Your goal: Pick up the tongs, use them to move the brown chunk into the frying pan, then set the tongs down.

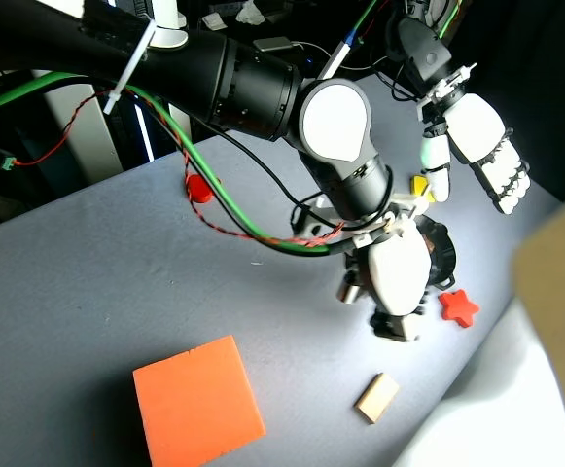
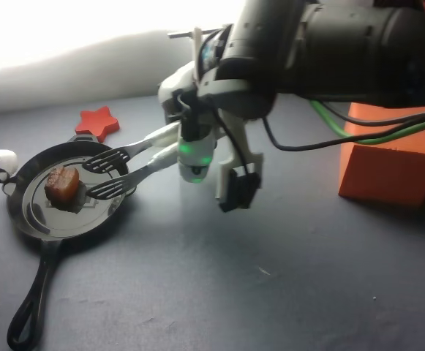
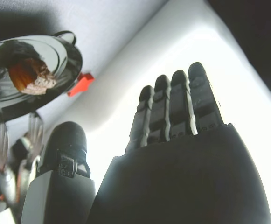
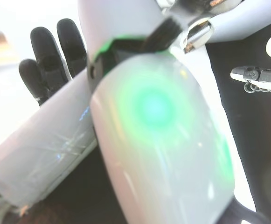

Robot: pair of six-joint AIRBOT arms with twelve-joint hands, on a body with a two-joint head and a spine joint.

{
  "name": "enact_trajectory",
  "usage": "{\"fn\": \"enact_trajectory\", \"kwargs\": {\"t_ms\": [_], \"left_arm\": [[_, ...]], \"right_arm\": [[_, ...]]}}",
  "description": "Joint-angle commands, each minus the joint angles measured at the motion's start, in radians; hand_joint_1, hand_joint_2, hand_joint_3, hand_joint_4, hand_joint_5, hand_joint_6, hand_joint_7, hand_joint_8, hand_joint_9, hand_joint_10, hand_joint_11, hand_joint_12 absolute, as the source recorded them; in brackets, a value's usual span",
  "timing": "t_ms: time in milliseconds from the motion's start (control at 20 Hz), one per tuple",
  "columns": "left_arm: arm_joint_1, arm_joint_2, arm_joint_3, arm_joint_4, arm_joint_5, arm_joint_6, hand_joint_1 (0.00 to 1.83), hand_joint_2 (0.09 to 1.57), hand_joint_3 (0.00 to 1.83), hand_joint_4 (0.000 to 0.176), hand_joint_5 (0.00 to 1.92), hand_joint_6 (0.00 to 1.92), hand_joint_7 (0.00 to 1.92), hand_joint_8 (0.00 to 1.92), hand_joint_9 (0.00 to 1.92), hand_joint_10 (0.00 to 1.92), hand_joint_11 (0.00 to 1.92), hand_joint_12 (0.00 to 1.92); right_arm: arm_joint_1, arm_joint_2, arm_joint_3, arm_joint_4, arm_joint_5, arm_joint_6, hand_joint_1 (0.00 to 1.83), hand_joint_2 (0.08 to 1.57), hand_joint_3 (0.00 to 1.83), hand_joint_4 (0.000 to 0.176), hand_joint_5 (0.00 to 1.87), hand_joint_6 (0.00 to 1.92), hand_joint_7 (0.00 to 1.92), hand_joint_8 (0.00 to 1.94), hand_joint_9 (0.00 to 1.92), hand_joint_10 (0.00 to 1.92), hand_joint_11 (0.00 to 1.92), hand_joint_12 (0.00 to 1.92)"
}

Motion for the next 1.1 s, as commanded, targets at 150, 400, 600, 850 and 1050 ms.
{"fn": "enact_trajectory", "kwargs": {"t_ms": [150,400,600,850,1050], "left_arm": [[-0.034,-0.008,-0.013,0.049,-0.073,0.008,0.0,1.35,0.0,0.0,0.01,0.0,0.06,0.0,0.01,0.0,0.0,0.0],[-0.053,-0.011,-0.054,0.049,-0.064,0.015,0.0,1.34,0.0,0.0,0.02,0.0,0.05,0.0,0.0,0.0,0.0,0.0],[-0.068,-0.012,-0.101,0.049,-0.064,0.014,0.0,1.34,0.0,0.0,0.02,0.0,0.05,0.0,0.0,0.0,0.0,0.0],[-0.099,-0.028,-0.155,0.05,-0.064,0.014,0.0,1.35,0.0,0.0,0.02,0.0,0.05,0.0,0.0,0.0,0.0,0.0],[-0.121,-0.039,-0.191,0.058,-0.058,0.013,0.0,1.35,0.0,0.0,0.02,0.0,0.06,0.01,0.01,0.0,0.0,0.0]], "right_arm": [[0.014,0.114,-0.142,-0.043,0.033,-0.001,1.04,1.2,0.0,0.0,0.76,0.01,0.85,0.01,0.81,0.13,0.24,1.38],[-0.018,0.287,-0.399,-0.202,0.093,-0.001,1.02,1.22,0.0,0.0,0.76,0.01,0.86,0.01,0.81,0.12,0.23,1.37],[-0.087,0.348,-0.496,-0.439,0.168,0.066,1.03,1.21,0.0,0.0,0.75,0.0,0.85,0.0,0.8,0.1,0.22,1.39],[-0.151,0.37,-0.517,-0.57,0.269,0.208,0.99,1.18,0.0,0.0,0.69,0.0,0.77,0.0,0.73,0.06,0.14,1.41],[-0.184,0.372,-0.532,-0.571,0.266,0.229,0.68,1.16,0.0,0.0,0.43,0.0,0.52,0.0,0.47,0.0,0.0,1.16]]}}
